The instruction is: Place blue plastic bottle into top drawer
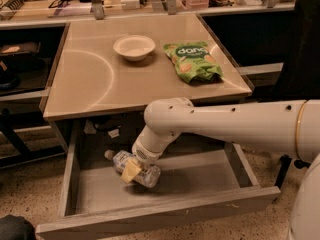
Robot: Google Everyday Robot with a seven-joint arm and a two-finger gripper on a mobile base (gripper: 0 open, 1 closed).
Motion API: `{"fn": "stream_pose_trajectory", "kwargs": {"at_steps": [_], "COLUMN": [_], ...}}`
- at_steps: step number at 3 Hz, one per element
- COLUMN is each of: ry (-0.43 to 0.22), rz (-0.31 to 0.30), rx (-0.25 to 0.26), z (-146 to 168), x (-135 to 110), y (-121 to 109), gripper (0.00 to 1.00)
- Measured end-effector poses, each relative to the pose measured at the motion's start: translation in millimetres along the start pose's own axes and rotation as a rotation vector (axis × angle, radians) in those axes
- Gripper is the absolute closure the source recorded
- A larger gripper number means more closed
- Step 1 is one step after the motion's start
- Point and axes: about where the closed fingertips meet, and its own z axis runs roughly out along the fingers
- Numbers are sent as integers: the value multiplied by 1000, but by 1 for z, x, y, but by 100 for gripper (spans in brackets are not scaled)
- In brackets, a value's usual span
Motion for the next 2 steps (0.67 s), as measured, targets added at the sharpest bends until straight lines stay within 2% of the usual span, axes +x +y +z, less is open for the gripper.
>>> {"fn": "stream_pose_trajectory", "kwargs": {"at_steps": [1,2], "ry": [0,0], "rz": [0,0], "rx": [0,0], "z": [0,0], "x": [0,0], "y": [0,0], "gripper": [0,0]}}
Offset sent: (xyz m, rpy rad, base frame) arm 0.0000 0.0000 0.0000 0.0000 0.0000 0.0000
